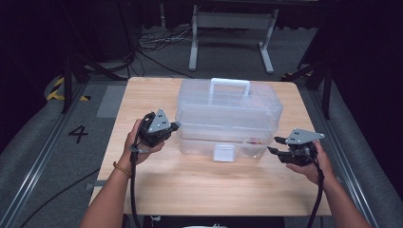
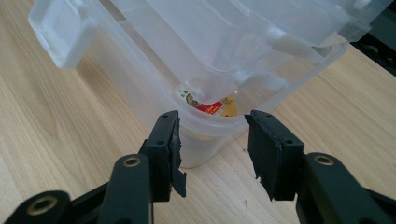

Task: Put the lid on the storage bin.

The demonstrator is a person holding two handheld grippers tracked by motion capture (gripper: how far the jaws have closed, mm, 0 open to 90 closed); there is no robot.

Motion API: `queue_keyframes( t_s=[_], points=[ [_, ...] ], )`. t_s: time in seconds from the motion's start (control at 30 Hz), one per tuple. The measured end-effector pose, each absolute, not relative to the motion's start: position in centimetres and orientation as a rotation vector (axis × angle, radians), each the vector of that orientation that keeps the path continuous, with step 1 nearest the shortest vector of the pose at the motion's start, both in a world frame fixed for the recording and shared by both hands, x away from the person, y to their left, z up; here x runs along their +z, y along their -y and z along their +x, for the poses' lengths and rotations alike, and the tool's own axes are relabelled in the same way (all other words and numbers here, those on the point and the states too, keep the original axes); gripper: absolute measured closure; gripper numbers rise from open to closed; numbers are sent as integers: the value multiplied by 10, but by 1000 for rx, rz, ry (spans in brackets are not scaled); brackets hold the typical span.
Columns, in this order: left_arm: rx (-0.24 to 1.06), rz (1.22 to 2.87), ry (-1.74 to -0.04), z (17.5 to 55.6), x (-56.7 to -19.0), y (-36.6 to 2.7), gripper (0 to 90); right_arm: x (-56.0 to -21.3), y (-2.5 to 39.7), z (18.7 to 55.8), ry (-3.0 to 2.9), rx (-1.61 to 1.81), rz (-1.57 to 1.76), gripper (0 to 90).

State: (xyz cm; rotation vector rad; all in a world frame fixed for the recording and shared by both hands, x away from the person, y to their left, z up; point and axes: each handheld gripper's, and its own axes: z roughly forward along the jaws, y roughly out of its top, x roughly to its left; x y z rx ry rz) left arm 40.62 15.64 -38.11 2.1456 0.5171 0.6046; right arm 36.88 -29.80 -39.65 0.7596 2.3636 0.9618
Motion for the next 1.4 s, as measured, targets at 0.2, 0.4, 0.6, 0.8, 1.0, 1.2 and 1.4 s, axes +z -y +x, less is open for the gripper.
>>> queue_keyframes(
  t_s=[0.2, 0.4, 0.6, 0.8, 1.0, 1.2, 1.4],
  points=[
    [607, 2167, -513, 405, -386, -155, 900, -400, 297, 371, -2363, 958, 767, 530],
    [602, 2192, -520, 406, -392, -155, 900, -404, 298, 372, -2357, 972, 772, 512],
    [604, 2195, -519, 405, -392, -155, 900, -406, 299, 372, -2339, 982, 781, 521],
    [592, 2245, -536, 406, -398, -159, 900, -408, 299, 375, -2307, 988, 811, 537],
    [577, 2245, -562, 409, -405, -162, 900, -409, 300, 377, -2299, 988, 824, 535],
    [583, 2246, -568, 408, -406, -162, 900, -409, 301, 378, -2298, 997, 825, 532],
    [582, 2233, -580, 409, -408, -163, 900, -411, 302, 378, -2293, 1020, 835, 506]
  ],
)
